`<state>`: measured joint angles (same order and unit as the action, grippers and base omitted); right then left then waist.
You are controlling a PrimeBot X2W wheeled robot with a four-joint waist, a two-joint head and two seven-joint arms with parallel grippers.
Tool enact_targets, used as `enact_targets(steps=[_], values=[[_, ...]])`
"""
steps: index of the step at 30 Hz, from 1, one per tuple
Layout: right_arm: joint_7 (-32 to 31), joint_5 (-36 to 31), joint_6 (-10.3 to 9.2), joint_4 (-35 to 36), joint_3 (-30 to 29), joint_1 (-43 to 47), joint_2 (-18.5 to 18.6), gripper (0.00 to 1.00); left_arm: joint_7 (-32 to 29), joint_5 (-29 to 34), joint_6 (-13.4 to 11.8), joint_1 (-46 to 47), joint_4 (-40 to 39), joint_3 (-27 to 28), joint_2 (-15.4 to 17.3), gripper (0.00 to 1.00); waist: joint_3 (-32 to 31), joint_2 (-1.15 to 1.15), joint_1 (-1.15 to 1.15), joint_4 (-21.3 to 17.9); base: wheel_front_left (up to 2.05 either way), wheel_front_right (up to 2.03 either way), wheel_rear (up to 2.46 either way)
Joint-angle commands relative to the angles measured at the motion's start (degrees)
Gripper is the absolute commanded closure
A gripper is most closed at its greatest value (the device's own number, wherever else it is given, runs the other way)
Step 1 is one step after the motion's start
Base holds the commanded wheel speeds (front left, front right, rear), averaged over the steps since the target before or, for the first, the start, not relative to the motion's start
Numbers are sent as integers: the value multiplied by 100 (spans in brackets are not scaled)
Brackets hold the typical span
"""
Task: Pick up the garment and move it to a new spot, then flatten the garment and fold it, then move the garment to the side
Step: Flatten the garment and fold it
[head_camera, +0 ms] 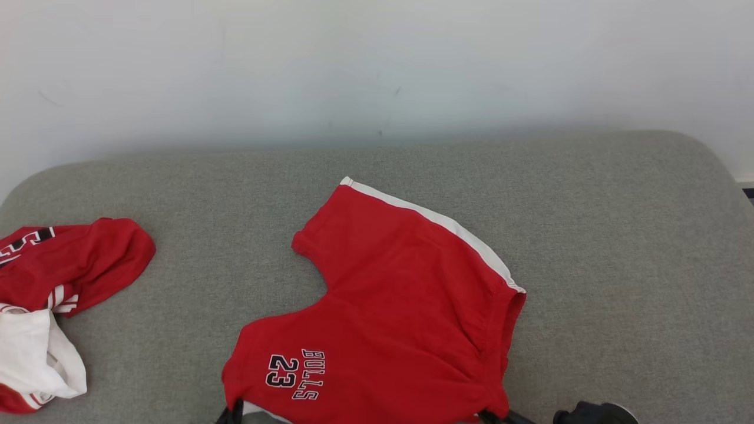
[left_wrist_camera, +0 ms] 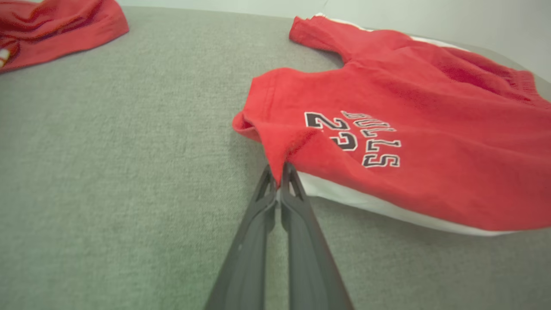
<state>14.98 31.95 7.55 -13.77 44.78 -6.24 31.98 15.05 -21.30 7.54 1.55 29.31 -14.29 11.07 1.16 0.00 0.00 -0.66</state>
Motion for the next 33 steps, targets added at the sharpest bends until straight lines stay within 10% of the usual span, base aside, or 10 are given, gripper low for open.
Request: enact_targets(steps=[1,18,33], values=[[28,51,-13,98,-25,-100,3,100,18,33,-12,123,-102,-2,66,100,-18,0,0,0,0,0,0],[-776,1730,-13,379,-99,-4094,255,100,-1393,-655,-13,4592,-1245,-857,1665,100,1687,0,0,-323,0,0,0],[-1554,2453,-13,-862,265,-8834,-119,100,-1710,-1395,-13,9454,357,-1274,1681,100,3404,0,0,-369,0,0,0]])
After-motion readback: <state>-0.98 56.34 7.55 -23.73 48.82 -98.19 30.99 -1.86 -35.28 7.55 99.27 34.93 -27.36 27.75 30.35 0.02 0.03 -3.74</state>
